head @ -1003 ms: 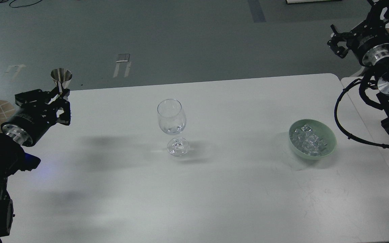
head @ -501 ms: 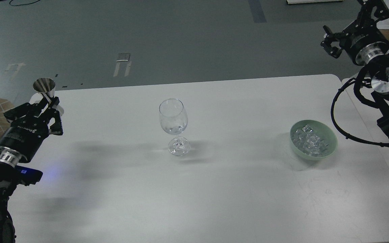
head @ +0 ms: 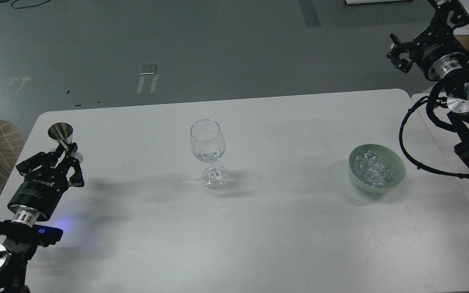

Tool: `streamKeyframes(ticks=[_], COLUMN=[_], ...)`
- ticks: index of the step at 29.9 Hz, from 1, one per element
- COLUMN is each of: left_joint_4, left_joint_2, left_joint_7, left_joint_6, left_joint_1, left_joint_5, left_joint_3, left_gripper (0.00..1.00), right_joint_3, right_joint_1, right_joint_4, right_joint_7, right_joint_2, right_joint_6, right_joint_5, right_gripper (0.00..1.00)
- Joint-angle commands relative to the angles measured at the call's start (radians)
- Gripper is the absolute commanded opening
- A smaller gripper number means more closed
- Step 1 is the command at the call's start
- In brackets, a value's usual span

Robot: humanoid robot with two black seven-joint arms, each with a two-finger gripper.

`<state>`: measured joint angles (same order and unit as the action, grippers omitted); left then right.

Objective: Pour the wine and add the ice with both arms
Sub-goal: 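Lower the upright jigger onto the table with the left gripper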

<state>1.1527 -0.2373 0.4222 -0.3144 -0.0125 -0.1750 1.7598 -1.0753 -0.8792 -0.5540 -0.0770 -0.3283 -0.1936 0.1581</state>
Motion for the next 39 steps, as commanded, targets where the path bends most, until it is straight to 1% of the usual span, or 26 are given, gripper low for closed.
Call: streamKeyframes(ticks=[1, 3, 5, 6, 9, 11, 12, 16, 18, 23, 27, 31, 35, 37, 39], left_joint_4=[-0.002, -0.025, -0.036, -0.039, -0.054, -0.065, -0.065, -0.094, -0.122, -0.143, -0.143, -0.162, -0.197, -0.240, -0.257], left_joint_2=[-0.003, -0.004, -0.004, -0.004, -0.002, -0.002, -0.002, -0.002, 0.000, 0.001, 0.004, 0.013, 0.015, 0.021, 0.023], left_joint_7=[0.000, -0.006, -0.020, -0.037, -0.062, -0.077, -0.077, -0.129, -0.145, -0.152, -0.149, -0.138, -0.140, -0.142, -0.140], left_joint_6=[0.060, 0.086, 0.087, 0.089, 0.095, 0.089, 0.089, 0.077, 0.069, 0.020, 0.012, -0.058, -0.071, -0.071, -0.071], left_joint_1=[-0.006, 0.009, 0.011, 0.014, 0.034, 0.037, 0.037, 0.054, 0.065, 0.068, 0.068, 0.063, 0.072, 0.103, 0.111], left_joint_5=[0.000, -0.003, -0.003, -0.003, -0.009, -0.015, -0.015, -0.020, -0.035, -0.075, -0.077, -0.075, -0.075, -0.074, -0.074], left_joint_3=[-0.016, -0.011, -0.014, -0.016, -0.014, -0.013, -0.013, -0.009, -0.009, -0.011, -0.014, -0.017, -0.022, -0.034, -0.039], left_gripper=[0.15, 0.16, 0.16, 0.16, 0.16, 0.17, 0.17, 0.17, 0.17, 0.17, 0.18, 0.18, 0.18, 0.18, 0.18], right_joint_3=[0.000, 0.002, 0.002, 0.002, 0.002, 0.002, 0.002, 0.002, 0.005, 0.021, 0.021, 0.021, 0.021, 0.021, 0.023], right_joint_1=[0.005, 0.008, 0.011, 0.015, 0.019, 0.019, 0.019, 0.020, 0.025, 0.025, 0.023, 0.023, 0.023, 0.023, 0.023], right_joint_4=[-0.001, 0.002, 0.003, 0.002, 0.002, 0.002, 0.002, 0.002, 0.000, 0.000, 0.000, 0.002, 0.003, 0.000, 0.000], right_joint_7=[-0.001, -0.001, -0.001, -0.003, -0.003, -0.003, -0.003, -0.003, -0.001, -0.003, -0.003, -0.003, -0.003, -0.003, -0.003], right_joint_2=[0.002, -0.002, 0.002, 0.002, 0.006, 0.005, 0.005, 0.003, 0.003, 0.003, 0.003, 0.003, 0.006, 0.006, 0.008], right_joint_6=[0.000, 0.000, 0.000, 0.000, 0.000, 0.000, 0.000, 0.000, 0.000, 0.000, 0.000, 0.000, 0.002, 0.013, 0.014], right_joint_5=[0.000, 0.000, 0.000, 0.000, 0.000, 0.000, 0.000, 0.000, 0.000, 0.000, 0.000, 0.000, 0.000, 0.000, 0.000], right_gripper=[1.00, 1.00, 1.00, 1.00, 1.00, 1.00, 1.00, 1.00, 1.00, 1.00, 1.00, 1.00, 1.00, 1.00, 1.00])
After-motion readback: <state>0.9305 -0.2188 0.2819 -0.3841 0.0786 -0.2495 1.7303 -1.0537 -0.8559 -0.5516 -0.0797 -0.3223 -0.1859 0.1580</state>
